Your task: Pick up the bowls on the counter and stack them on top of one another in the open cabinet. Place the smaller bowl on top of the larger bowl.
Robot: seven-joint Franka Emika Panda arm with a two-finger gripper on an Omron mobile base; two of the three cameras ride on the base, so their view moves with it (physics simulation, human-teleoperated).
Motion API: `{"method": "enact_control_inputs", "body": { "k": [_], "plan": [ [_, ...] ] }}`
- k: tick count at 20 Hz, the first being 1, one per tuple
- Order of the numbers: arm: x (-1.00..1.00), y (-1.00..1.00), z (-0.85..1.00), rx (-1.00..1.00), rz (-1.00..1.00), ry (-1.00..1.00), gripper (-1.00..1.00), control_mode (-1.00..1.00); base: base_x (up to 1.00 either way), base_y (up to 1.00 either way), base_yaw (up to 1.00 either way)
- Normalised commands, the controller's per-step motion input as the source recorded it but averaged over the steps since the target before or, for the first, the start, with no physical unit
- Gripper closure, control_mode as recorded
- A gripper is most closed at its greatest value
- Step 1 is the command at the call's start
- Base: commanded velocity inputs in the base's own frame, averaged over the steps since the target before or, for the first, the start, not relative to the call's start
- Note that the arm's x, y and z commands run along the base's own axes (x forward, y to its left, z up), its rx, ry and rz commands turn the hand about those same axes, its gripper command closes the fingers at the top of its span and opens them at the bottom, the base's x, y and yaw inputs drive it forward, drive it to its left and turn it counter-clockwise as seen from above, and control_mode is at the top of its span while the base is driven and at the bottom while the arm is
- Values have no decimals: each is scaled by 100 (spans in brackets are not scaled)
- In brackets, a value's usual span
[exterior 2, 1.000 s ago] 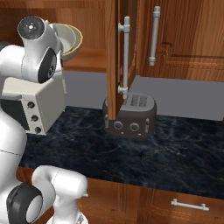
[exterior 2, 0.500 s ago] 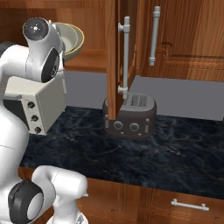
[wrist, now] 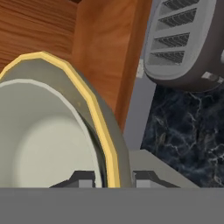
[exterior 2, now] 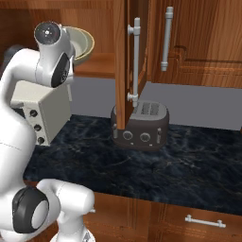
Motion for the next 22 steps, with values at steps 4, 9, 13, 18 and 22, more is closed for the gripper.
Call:
{"method": "enact_control_inputs", "body": {
  "k": [4,9,13,18,22],
  "plan": [
    [62,0,0,4,0,4,100,-100,0,0,0],
    [66,1,-2,1,-1,5,100,-100,0,0,0],
    [60,5,-9,0,-2,4,100,-100,0,0,0],
    [57,13,-8,0,-3,1,100,-100,0,0,0],
    [52,12,-2,0,-3,0,100,-100,0,0,0]
  ]
}}
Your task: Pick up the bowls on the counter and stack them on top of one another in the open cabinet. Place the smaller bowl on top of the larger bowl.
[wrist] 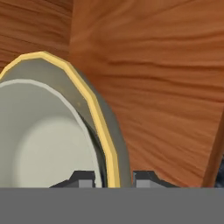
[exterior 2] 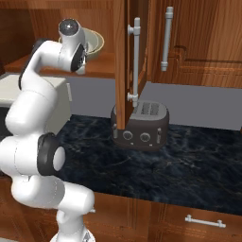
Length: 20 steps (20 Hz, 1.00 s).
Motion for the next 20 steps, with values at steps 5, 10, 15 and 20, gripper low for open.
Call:
{"method": "enact_control_inputs", "body": {
  "k": [5,10,15,20],
  "plan": [
    [48,17,-1,0,-4,0,-100,-100,0,0,0],
    [12,1,28,1,-3,4,-100,-100,0,0,0],
    [-28,-17,76,5,-2,6,-100,-100,0,0,0],
    [-93,-37,25,0,0,7,-100,-100,0,0,0]
  ]
}}
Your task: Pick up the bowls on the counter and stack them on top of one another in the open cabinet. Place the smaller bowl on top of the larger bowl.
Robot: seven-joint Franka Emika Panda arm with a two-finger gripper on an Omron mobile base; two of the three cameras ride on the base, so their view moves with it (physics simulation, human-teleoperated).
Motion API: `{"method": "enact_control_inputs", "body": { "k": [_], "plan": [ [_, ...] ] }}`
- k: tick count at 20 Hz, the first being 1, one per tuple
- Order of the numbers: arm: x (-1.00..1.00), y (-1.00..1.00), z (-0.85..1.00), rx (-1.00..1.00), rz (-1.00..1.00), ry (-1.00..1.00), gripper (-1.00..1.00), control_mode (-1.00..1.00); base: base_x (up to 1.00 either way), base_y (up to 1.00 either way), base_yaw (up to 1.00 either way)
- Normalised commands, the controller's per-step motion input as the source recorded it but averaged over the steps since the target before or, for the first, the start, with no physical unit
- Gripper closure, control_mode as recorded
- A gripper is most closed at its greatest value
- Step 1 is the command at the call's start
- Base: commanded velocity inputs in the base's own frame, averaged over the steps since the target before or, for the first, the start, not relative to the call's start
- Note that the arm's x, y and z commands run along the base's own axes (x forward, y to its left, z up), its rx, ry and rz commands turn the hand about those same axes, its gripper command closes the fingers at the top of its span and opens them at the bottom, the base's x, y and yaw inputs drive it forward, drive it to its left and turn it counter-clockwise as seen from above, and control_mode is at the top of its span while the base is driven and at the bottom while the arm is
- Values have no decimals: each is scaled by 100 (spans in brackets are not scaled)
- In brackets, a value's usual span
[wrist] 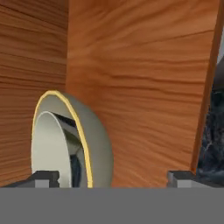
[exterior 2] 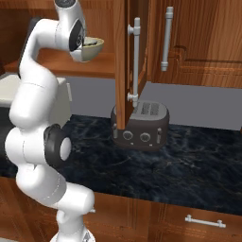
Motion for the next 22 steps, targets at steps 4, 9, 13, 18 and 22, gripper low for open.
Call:
{"method": "enact_control_inputs", "body": {
  "k": [4,9,13,18,22],
  "plan": [
    [-100,-25,-21,-6,3,3,-100,-100,0,0,0],
    [-100,-16,-43,-9,5,1,-100,-100,0,0,0],
    [-100,-11,-38,-11,6,2,-100,-100,0,0,0],
    [-100,-6,-46,-10,6,0,-100,-100,0,0,0],
    [-100,-19,-24,-2,7,-12,-100,-100,0,0,0]
  ]
}}
